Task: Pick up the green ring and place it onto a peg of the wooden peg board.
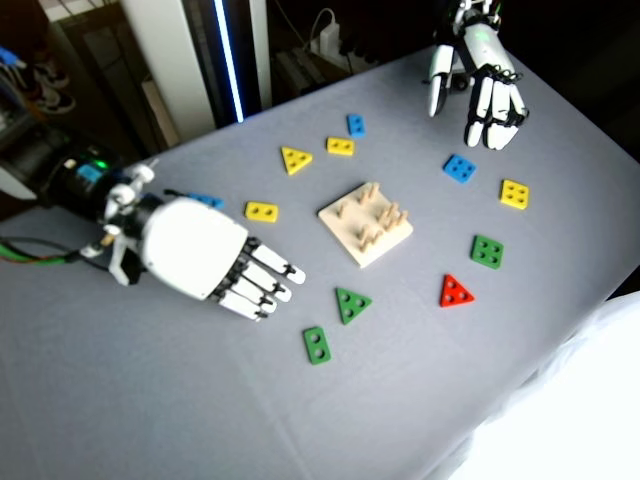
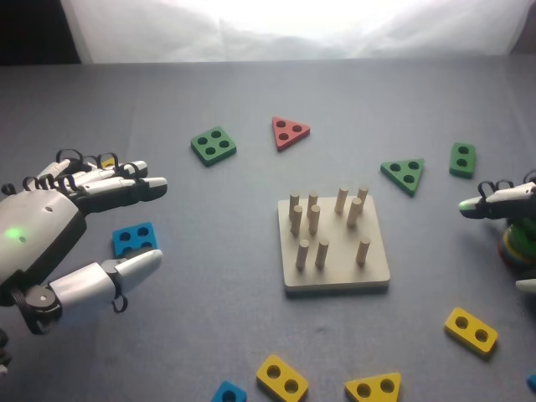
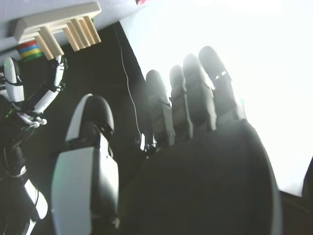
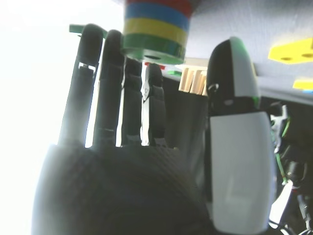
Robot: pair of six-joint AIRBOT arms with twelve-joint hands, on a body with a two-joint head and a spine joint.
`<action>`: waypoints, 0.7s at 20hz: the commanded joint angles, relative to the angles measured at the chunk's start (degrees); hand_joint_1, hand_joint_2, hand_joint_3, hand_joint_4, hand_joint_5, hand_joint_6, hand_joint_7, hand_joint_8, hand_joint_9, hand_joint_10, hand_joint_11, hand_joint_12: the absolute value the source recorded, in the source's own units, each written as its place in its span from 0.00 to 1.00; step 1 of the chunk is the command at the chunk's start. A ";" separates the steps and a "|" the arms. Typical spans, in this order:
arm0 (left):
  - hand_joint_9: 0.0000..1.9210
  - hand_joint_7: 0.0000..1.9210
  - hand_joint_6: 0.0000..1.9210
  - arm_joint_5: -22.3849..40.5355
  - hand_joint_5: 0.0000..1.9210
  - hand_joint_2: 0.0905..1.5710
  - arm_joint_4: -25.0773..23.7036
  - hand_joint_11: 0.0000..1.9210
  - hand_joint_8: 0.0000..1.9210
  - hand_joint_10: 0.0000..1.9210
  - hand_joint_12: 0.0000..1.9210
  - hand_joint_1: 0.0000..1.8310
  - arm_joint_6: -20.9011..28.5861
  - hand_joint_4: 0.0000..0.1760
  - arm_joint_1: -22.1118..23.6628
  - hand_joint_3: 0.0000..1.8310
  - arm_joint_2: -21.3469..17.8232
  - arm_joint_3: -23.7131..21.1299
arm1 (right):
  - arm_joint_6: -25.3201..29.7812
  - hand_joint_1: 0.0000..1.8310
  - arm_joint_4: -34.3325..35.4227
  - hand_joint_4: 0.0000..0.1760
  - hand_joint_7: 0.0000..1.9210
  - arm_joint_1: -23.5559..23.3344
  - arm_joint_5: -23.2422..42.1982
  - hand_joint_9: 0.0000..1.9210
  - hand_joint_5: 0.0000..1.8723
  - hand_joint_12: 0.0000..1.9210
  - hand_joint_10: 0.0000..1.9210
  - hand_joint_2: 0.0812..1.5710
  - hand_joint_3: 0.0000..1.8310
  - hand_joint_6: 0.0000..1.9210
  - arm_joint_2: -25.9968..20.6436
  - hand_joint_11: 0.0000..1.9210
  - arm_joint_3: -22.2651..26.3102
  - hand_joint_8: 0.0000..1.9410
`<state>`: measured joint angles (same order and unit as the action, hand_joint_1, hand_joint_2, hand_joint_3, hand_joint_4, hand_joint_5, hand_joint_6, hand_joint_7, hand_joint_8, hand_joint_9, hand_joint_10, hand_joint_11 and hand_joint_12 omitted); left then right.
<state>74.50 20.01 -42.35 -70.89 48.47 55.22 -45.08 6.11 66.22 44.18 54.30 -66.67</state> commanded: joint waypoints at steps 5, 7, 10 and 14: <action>0.19 0.20 0.00 7.35 0.30 0.79 -1.46 0.00 0.00 0.00 0.51 0.35 0.46 0.00 0.34 0.00 -0.36 -0.02 | -0.07 0.62 0.77 0.27 0.40 -0.54 5.08 0.49 0.29 0.67 0.03 0.64 0.00 0.00 0.04 0.27 -0.46 0.01; 0.19 0.21 0.00 7.37 0.30 0.78 -1.43 0.00 0.00 0.00 0.53 0.36 0.66 0.00 0.24 0.00 -0.32 -0.03 | -0.07 0.62 0.77 0.23 0.41 -0.54 4.93 0.49 0.30 0.71 0.03 0.65 0.00 0.00 0.00 0.26 -0.48 0.01; 0.19 0.21 0.00 7.47 0.30 0.79 -1.41 0.00 0.00 0.00 0.52 0.36 0.72 0.00 0.18 0.00 -0.32 -0.03 | -0.07 0.63 0.78 0.16 0.44 -0.54 4.93 0.44 0.33 0.70 0.21 0.65 0.00 0.00 -0.07 0.28 -0.49 0.00; 0.19 0.21 0.00 7.55 0.30 0.79 -1.38 0.00 0.00 0.00 0.53 0.37 0.88 0.00 0.12 0.00 -0.30 -0.03 | -0.08 0.68 0.80 0.00 0.44 -0.54 4.93 0.40 0.51 0.78 0.61 0.72 0.00 0.35 -0.08 0.38 -0.52 0.65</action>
<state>74.54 19.75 -41.89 -71.00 48.36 55.22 -45.08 6.28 66.22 43.75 54.28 -66.94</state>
